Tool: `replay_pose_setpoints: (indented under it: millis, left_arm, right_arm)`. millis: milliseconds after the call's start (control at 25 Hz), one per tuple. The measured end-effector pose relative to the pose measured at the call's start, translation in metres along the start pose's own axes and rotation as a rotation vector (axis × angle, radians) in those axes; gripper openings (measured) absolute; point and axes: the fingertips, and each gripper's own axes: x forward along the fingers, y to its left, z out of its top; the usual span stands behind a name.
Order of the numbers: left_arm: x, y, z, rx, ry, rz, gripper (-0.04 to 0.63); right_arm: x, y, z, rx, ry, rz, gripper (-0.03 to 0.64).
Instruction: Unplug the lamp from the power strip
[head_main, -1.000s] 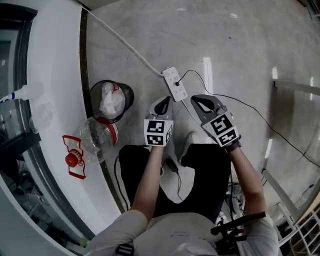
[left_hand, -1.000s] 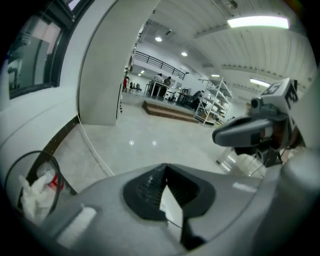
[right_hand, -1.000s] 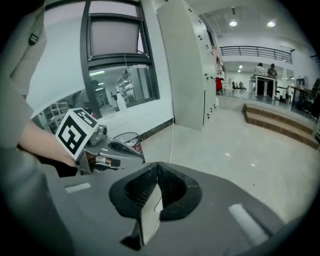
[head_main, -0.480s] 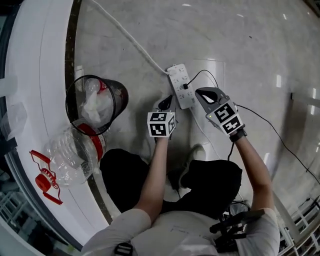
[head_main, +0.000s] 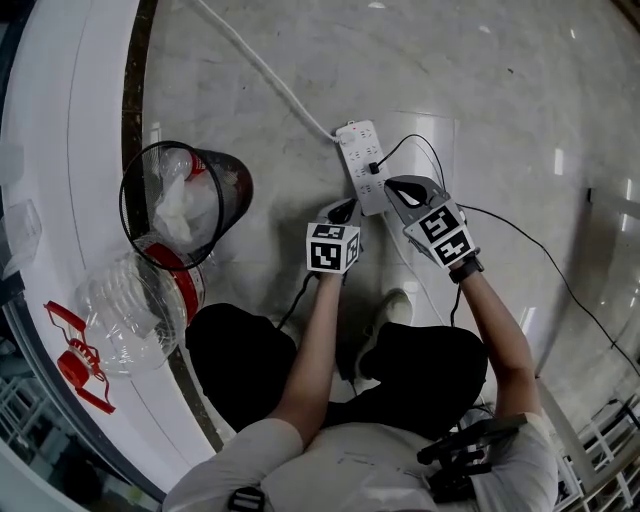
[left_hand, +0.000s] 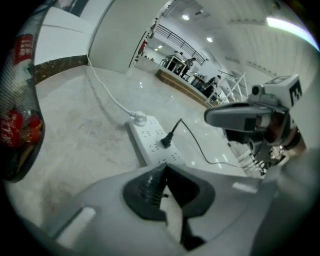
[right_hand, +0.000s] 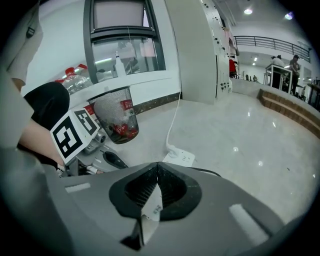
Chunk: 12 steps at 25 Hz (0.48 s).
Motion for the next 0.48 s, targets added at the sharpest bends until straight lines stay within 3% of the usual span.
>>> replay_pose_setpoints:
  millis: [480]
  left_arm:
    - [0.007, 0.000, -0.014, 0.015, 0.044, -0.008, 0.003]
  right_arm:
    - [0.011, -0.004, -0.006, 0.022, -0.004, -0.017, 0.006]
